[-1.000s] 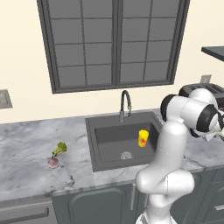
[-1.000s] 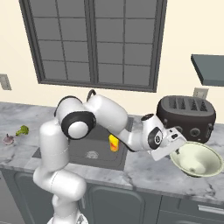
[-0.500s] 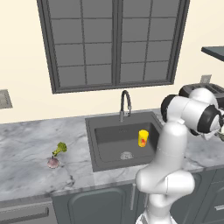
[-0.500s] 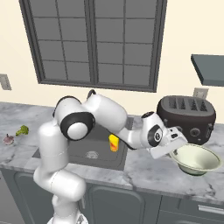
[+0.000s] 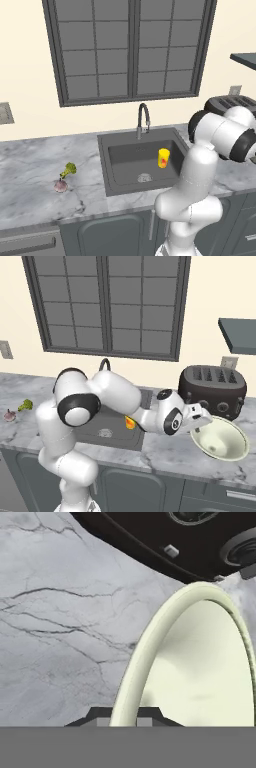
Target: Remove the garlic and broccoli from the sink. Then move the bowl and cup from the counter to the sink for washing.
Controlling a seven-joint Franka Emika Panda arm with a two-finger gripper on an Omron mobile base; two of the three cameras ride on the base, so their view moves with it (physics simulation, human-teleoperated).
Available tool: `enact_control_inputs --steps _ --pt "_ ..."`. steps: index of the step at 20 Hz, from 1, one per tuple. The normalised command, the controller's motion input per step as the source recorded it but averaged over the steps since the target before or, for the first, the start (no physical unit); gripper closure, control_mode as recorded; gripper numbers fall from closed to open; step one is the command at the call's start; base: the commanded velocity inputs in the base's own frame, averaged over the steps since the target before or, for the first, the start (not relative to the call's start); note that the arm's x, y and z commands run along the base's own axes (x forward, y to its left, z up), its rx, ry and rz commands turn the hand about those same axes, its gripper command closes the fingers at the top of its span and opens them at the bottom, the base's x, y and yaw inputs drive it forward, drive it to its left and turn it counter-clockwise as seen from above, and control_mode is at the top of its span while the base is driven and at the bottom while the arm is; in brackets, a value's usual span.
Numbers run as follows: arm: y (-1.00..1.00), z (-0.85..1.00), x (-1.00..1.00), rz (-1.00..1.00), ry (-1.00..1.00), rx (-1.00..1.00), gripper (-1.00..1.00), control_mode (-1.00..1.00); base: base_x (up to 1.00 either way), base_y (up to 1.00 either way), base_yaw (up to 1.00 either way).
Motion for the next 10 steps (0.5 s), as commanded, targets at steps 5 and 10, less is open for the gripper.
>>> enact_control_inputs --steps 5,10 --pt "0.07 0.26 -0.14 0.0 -0.12 -0.04 1.0 -1.0 0.0 0.0 0.0" --pt "0.06 0.32 -0.15 0.0 0.0 -0.08 1.0 -1.0 0.0 0.0 0.0"
